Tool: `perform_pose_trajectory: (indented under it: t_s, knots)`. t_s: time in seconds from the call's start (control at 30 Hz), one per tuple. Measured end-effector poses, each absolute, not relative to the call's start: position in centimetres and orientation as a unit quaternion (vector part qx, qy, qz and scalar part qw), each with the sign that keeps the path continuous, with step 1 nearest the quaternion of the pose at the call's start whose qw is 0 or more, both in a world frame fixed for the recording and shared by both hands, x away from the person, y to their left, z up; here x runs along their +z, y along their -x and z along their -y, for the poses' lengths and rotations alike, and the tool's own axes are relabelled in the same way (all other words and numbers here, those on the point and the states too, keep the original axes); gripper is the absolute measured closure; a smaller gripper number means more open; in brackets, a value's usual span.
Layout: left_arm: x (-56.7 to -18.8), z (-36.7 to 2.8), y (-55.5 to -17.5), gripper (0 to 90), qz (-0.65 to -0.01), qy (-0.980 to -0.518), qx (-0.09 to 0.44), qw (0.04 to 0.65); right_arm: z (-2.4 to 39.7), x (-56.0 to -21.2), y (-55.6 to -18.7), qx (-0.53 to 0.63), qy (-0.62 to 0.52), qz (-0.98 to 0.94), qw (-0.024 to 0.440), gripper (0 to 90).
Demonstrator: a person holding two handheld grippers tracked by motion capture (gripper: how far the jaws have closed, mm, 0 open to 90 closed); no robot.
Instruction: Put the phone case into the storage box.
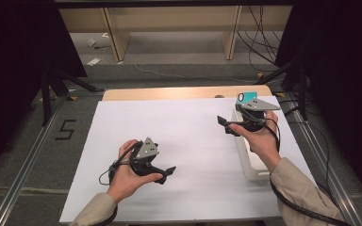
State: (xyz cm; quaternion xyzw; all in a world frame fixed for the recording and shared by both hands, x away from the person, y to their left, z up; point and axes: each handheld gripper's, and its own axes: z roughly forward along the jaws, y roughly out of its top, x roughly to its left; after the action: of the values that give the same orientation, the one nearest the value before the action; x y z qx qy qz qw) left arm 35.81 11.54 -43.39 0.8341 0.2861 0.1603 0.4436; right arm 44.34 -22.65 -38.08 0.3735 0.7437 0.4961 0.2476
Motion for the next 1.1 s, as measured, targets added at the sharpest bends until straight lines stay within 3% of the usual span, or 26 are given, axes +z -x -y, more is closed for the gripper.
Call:
perform_pose_trajectory:
  t_s: [1.1]
  knots:
    - [-43.2, -11.7, -35.8, 0.0, -0.286, -0.833, 0.162, 0.445, 20.9, -38.0, -41.6, 0.506, -0.34, -0.765, 0.207, 14.9]
